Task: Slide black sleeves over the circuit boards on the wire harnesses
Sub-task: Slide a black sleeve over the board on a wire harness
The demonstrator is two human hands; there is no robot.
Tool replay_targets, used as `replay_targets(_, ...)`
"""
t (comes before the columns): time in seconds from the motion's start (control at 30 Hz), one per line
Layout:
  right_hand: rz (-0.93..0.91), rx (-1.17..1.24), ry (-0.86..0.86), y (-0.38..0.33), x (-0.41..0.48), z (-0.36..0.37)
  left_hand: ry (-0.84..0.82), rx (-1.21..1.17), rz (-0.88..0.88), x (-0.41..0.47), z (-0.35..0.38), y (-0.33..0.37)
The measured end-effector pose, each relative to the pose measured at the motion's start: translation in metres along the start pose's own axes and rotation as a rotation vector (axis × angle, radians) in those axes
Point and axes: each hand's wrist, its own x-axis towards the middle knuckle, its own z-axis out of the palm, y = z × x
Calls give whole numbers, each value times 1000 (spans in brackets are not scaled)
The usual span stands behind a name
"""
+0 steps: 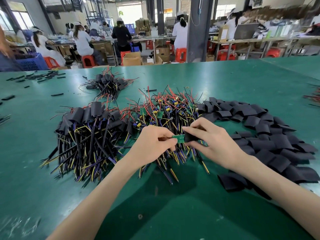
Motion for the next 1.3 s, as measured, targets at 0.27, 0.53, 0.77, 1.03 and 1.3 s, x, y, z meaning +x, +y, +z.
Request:
replay_targets(0.27,-30,15,-20,0,0,1,21,-10,9,-1,2,-1)
replay_targets(0.53,-20,63,-85,0,1,-2,21,-3,36,-2,7,-1)
replay_targets(0.77,-118,-144,-96,-15,2,0,-33,-111,-65,0,6,-4)
replay_targets(1.03,44,-45,-64,-7,0,6,45,-96,-38,0,14,-1)
replay_targets(1.3,86,-48,-61,-5,0,7,66,-68,-42,-1,9,-1)
